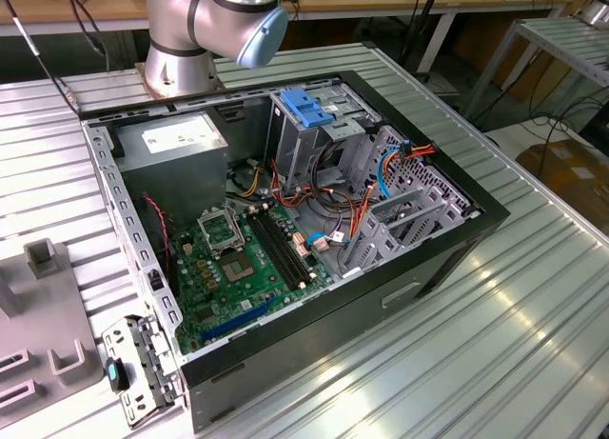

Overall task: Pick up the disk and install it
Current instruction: 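Reach for the disk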

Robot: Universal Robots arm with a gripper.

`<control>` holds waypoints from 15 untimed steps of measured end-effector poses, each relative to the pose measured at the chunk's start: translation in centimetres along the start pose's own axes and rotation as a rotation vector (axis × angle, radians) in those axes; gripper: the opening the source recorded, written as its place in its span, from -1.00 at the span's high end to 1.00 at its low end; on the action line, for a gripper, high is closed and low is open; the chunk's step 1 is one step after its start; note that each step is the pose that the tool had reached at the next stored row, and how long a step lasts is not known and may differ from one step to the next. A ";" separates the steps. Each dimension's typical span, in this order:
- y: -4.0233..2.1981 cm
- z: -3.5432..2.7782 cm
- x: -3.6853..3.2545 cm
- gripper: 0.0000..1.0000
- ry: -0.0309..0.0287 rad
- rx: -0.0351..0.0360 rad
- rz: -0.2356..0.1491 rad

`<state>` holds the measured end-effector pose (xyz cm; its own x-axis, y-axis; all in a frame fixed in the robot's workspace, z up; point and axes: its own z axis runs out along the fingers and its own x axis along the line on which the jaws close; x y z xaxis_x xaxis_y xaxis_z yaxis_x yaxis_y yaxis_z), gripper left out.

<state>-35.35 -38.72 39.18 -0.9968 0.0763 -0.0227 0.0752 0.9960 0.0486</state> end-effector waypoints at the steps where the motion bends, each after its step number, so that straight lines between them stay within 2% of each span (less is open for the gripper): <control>1: -0.01 -0.01 0.11 0.79 0.0001 0.0001 0.000; 15: -0.14 -0.04 1.77 0.79 0.0000 0.0000 0.000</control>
<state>-37.13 -38.72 39.18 -0.9968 0.0762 -0.0227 0.0751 0.9960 0.0486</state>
